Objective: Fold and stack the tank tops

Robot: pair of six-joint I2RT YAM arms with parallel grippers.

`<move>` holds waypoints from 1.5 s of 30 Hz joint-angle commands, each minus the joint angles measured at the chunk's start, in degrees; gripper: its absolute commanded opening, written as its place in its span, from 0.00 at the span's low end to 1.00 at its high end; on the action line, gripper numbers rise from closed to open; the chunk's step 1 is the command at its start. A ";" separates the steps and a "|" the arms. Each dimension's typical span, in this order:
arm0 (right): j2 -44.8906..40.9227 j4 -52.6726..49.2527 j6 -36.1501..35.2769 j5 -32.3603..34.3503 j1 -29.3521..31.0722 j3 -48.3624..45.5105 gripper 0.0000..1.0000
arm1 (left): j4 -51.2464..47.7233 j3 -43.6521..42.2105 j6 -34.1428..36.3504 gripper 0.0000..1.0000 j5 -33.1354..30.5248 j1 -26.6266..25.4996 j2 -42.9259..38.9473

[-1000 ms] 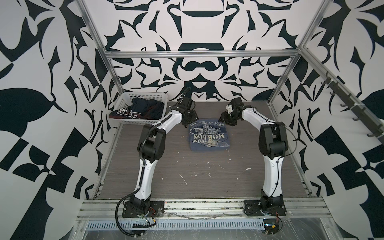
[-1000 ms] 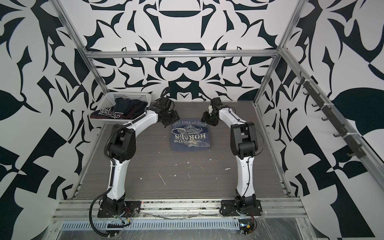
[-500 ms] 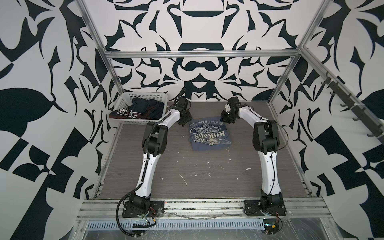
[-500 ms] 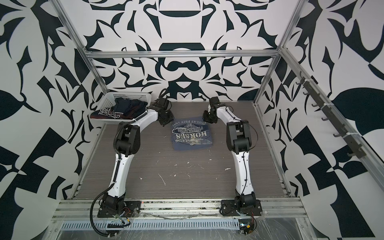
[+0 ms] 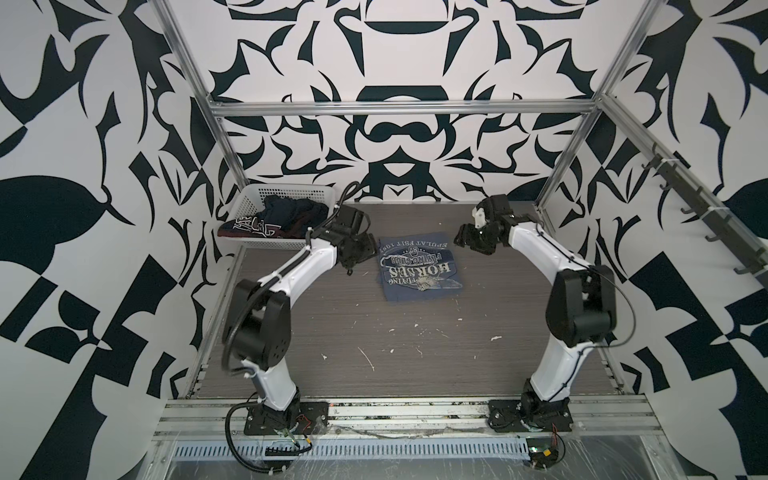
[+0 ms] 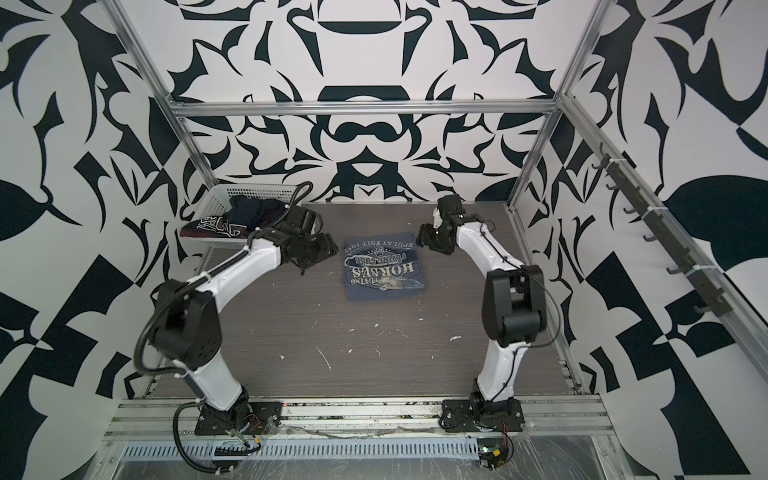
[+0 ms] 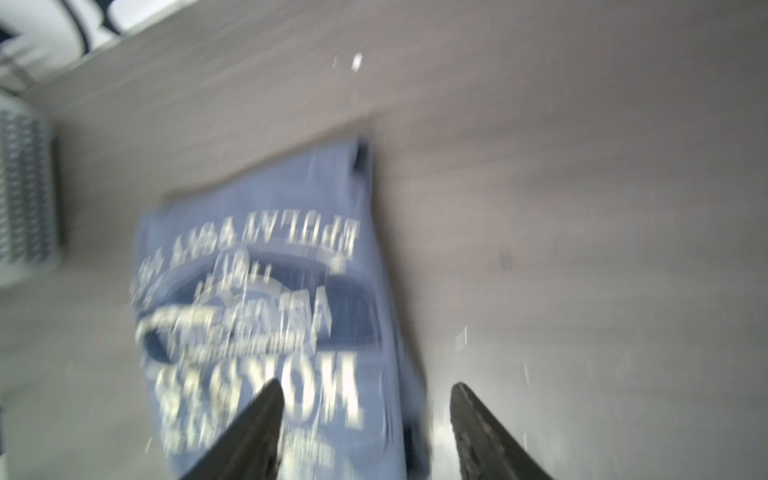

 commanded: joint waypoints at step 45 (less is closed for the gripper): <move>-5.82 19.43 3.74 -8.02 2.09 -27.40 0.11 | 23.89 -19.82 -1.89 0.23 6.31 -9.56 4.18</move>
